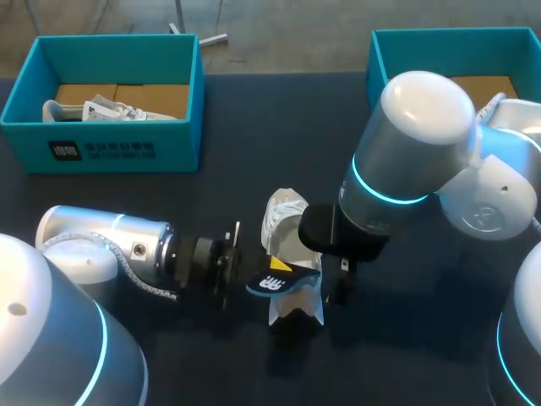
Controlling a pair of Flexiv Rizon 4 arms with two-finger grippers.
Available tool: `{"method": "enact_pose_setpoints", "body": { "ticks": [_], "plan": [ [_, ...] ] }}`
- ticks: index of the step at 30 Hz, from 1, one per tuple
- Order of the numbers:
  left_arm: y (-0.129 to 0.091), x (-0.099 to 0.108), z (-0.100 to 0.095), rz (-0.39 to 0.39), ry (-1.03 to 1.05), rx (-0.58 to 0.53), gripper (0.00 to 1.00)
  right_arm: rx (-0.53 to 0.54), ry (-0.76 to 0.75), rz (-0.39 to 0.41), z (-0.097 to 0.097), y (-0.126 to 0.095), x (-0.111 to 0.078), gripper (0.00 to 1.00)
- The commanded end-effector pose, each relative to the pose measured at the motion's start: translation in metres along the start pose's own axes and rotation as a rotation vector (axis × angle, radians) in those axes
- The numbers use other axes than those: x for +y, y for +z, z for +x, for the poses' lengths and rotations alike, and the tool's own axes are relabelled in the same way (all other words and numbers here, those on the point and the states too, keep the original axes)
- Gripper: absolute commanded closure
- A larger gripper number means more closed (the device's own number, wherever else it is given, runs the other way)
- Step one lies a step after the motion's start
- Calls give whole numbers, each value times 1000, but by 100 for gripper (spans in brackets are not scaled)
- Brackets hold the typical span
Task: Take the shoe out of the shoebox, open the shoe tongue, remove and reinsert the insole, then place the shoe into the shoebox
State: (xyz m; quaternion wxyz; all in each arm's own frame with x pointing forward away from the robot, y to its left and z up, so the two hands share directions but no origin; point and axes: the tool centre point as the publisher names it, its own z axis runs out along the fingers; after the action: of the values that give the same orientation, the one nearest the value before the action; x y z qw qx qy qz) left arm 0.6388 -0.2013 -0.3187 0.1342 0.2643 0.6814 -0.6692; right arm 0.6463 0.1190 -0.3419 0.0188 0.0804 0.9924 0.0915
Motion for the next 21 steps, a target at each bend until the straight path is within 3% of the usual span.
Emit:
{"method": "enact_pose_setpoints", "body": {
  "ticks": [1,21],
  "plan": [
    [1,2,0,-3,-3,-2,100,-2,0,0,1,3,1,0],
    [0,7,0,-41,11,-7,100,-2,0,0,1,3,1,0]
  ]
}}
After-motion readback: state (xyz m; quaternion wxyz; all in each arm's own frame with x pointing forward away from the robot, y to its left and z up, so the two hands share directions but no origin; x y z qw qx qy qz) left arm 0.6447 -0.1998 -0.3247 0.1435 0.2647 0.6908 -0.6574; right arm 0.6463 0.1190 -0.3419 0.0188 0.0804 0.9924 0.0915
